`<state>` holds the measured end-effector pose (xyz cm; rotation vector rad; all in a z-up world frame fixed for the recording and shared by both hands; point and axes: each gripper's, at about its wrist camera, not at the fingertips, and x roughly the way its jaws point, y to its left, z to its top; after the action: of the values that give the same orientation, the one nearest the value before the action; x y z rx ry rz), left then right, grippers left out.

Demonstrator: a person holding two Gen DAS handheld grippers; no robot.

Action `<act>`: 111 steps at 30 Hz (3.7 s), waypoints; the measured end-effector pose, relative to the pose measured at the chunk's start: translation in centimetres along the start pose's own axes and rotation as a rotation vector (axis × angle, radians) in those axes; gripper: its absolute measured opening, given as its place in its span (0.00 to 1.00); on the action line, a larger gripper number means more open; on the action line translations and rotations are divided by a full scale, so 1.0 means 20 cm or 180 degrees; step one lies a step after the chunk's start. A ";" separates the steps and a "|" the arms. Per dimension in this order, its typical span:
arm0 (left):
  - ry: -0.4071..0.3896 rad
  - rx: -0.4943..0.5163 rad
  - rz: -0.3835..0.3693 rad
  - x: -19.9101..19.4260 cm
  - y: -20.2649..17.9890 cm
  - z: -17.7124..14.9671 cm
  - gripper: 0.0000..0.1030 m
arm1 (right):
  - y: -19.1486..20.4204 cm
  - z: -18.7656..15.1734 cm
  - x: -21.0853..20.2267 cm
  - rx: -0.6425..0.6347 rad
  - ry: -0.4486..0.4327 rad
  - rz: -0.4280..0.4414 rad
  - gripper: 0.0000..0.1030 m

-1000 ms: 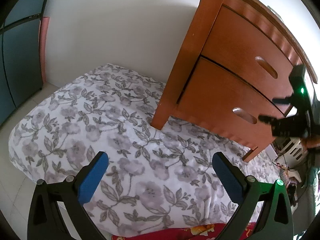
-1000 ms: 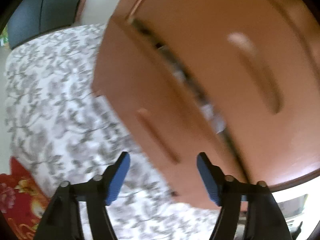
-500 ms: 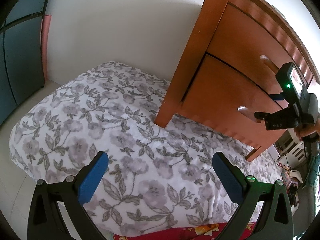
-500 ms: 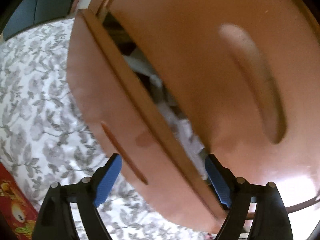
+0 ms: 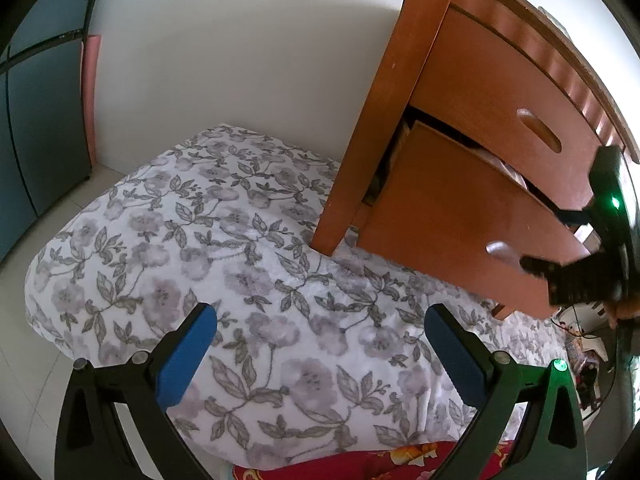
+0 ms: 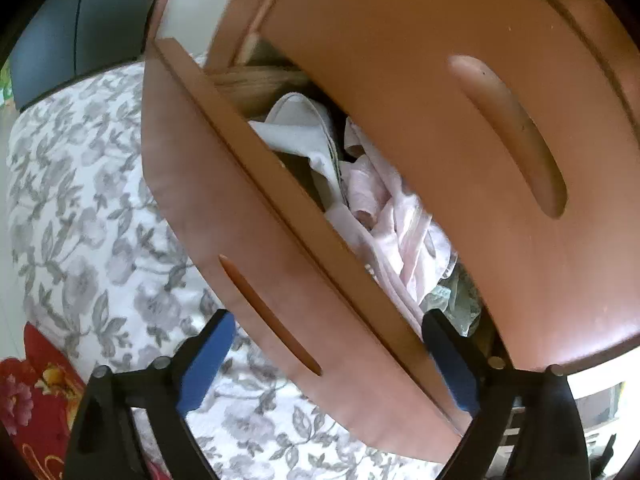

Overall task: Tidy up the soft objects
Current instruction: 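Pull the lower drawer open with the right tool, then release the drawer and lower the right tool toward the pink clothes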

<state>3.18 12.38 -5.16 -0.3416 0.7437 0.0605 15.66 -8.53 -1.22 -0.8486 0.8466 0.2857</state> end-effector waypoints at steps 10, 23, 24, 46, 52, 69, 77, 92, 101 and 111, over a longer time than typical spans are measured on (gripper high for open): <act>0.0006 0.0096 -0.0071 -0.05 -0.06 0.00 1.00 | 0.09 -0.14 -0.18 0.0015 -0.0088 0.0095 0.96; -0.0001 0.0119 -0.0115 -0.09 -0.07 0.02 1.00 | 0.23 -0.26 -0.32 0.0066 -0.0200 0.0197 0.99; 0.0004 0.0116 -0.0125 -0.09 -0.07 0.02 1.00 | 0.24 -0.27 -0.32 0.0065 -0.0200 0.0201 0.99; -0.0172 0.0168 -0.0097 -0.25 -0.12 0.08 1.00 | 0.08 -0.30 -0.49 0.0647 -0.0506 0.0046 0.98; -0.0203 0.0220 -0.0134 -0.32 -0.20 0.09 1.00 | -0.07 -0.43 -0.66 0.1318 -0.0726 -0.0075 0.98; -0.0560 0.0165 -0.0337 -0.58 -0.40 0.10 1.00 | -0.25 -0.88 -0.87 0.2736 -0.1249 -0.0132 1.00; -0.0750 0.0379 -0.0542 -0.60 -0.53 0.13 1.00 | -0.31 -0.96 -0.86 0.2932 -0.1216 -0.0226 1.00; -0.0545 0.0851 -0.0808 -0.47 -0.77 0.24 1.00 | -0.34 -0.96 -0.76 0.2864 -0.1289 -0.0019 1.00; -0.0268 0.0951 -0.0769 -0.32 -0.85 0.54 1.00 | -0.47 -0.81 -0.71 0.2633 -0.1329 0.0209 1.00; 0.0328 0.0715 -0.0471 -0.04 -0.80 0.73 1.00 | -0.57 -0.59 -0.53 0.2458 -0.0949 0.0633 1.00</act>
<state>14.98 2.03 9.88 -0.1852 0.8165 -0.1806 8.42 -23.77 8.69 0.0018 0.6787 0.2239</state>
